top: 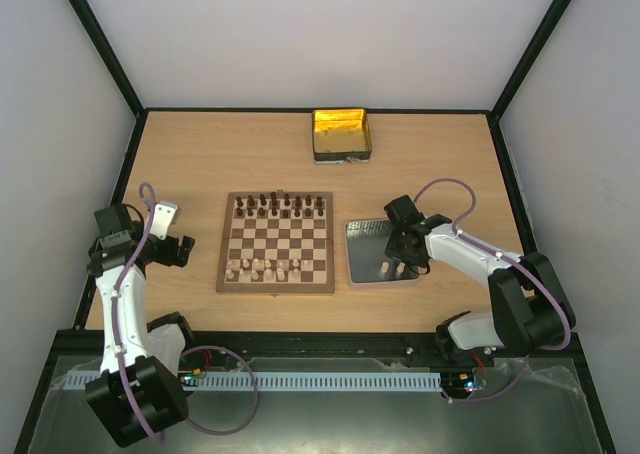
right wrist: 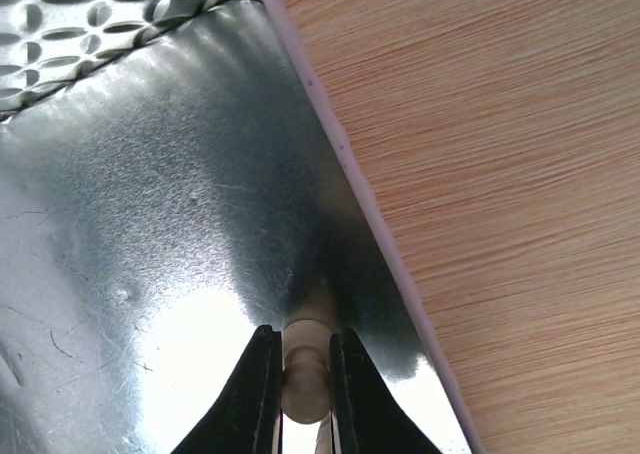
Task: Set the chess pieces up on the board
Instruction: Pick up the chess piece from the storage box, then place the chess piece on the chessboard.
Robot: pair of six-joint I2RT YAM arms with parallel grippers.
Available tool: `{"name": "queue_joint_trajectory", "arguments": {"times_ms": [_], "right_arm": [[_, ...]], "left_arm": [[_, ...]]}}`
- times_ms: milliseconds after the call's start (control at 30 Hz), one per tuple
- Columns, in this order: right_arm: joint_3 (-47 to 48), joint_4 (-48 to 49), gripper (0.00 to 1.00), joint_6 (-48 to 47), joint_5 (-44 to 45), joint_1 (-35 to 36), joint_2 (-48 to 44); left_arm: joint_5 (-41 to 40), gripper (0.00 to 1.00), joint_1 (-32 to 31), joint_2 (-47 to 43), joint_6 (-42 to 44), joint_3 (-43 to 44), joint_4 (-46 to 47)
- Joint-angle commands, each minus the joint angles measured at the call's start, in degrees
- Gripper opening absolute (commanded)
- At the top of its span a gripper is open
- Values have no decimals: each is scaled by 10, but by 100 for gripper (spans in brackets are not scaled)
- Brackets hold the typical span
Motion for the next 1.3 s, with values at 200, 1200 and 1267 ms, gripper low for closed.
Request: {"name": "queue_joint_trajectory", "arguments": {"times_ms": [200,1200,1267], "right_arm": [[90,-74,5,-18,-8,3,-12],[262,-82,6,73,17,325,170],[264,-79,6,73,16,327,176]], "left_arm": [[1,99,-10,4,-2,-6,0],[-5,99,-15,-9,-8,-7,3],[-5,99,-15,-10,-8,-7,3]]}}
